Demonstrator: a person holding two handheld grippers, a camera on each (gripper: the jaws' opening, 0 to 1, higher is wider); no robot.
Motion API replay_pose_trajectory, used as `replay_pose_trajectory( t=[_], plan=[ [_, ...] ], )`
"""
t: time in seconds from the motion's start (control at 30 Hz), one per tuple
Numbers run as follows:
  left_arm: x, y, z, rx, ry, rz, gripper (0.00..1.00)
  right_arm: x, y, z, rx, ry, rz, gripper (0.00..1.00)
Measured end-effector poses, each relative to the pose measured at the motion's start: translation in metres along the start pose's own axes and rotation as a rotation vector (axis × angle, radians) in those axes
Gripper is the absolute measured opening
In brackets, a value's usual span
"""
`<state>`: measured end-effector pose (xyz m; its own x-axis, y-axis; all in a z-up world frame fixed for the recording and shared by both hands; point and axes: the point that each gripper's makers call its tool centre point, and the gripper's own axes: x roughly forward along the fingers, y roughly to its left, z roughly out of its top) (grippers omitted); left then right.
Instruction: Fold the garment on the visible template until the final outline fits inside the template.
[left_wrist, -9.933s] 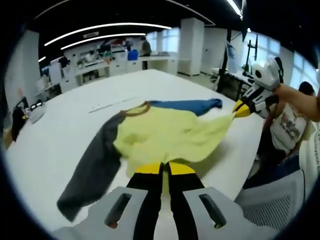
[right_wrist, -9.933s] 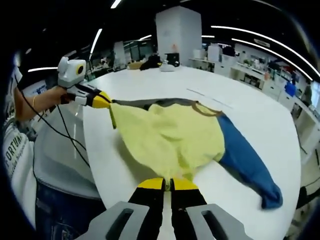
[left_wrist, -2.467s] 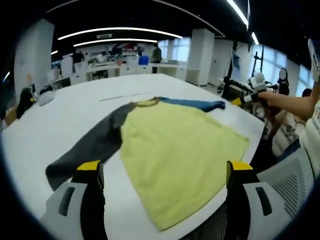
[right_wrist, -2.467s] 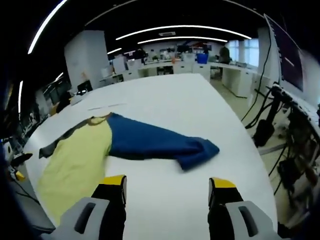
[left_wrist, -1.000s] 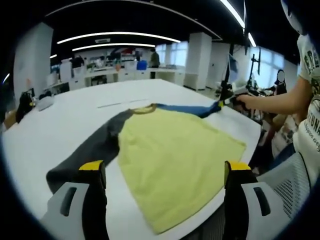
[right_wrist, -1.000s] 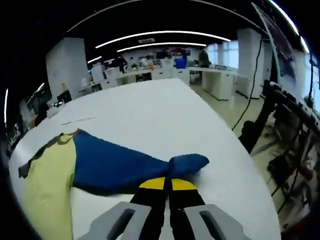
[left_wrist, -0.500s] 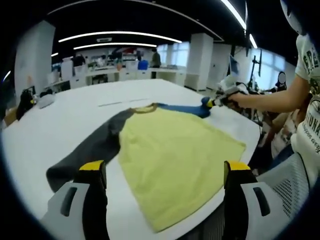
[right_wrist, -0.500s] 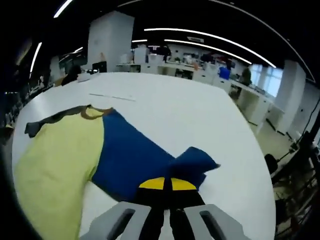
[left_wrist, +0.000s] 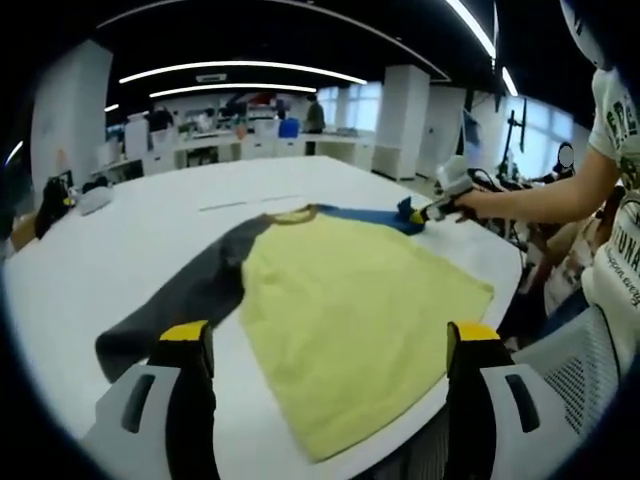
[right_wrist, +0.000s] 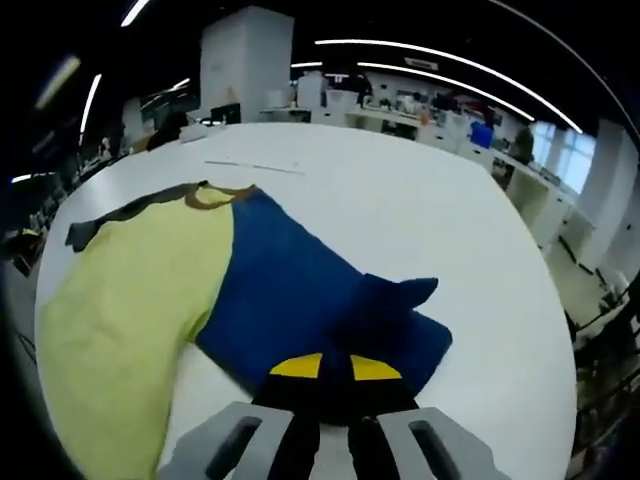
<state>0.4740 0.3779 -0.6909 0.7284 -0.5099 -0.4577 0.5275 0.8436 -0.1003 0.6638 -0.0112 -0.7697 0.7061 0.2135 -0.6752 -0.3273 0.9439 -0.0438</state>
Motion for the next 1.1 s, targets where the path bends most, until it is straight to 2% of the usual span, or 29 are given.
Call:
replay_pose_trajectory(
  t=[0.1,0.3,0.4,0.6,0.73,0.77,0.9,1.1],
  plan=[
    [0.0,-0.001,0.0,0.001,-0.001,-0.001,0.94,-0.007,-0.002,0.007,-0.009,-0.019,0.005,0.12],
    [0.0,-0.001,-0.001,0.004,0.002,0.001,0.93,-0.018,-0.024,0.02,-0.026,-0.047,-0.024,0.19],
    [0.0,-0.001,-0.001,0.005,0.002,0.001,0.93,-0.016,-0.035,0.019,-0.028,-0.03,-0.033,0.23],
    [0.0,0.0,0.001,0.007,-0.002,0.004,0.93,-0.006,-0.041,0.012,-0.022,0.013,-0.015,0.26],
    [0.0,0.001,0.001,0.007,0.002,0.005,0.92,0.005,-0.045,0.004,0.014,0.045,0.012,0.26],
    [0.0,0.001,0.001,0.007,0.002,0.005,0.92,0.015,-0.053,0.003,0.02,0.052,0.019,0.26],
    [-0.001,0.001,0.002,0.006,0.0,0.01,0.92,0.018,-0.054,0.002,0.032,0.06,0.019,0.22],
    [-0.001,0.001,0.0,0.014,0.012,0.016,0.92,0.011,-0.056,0.007,0.018,0.053,-0.006,0.09]
  ],
)
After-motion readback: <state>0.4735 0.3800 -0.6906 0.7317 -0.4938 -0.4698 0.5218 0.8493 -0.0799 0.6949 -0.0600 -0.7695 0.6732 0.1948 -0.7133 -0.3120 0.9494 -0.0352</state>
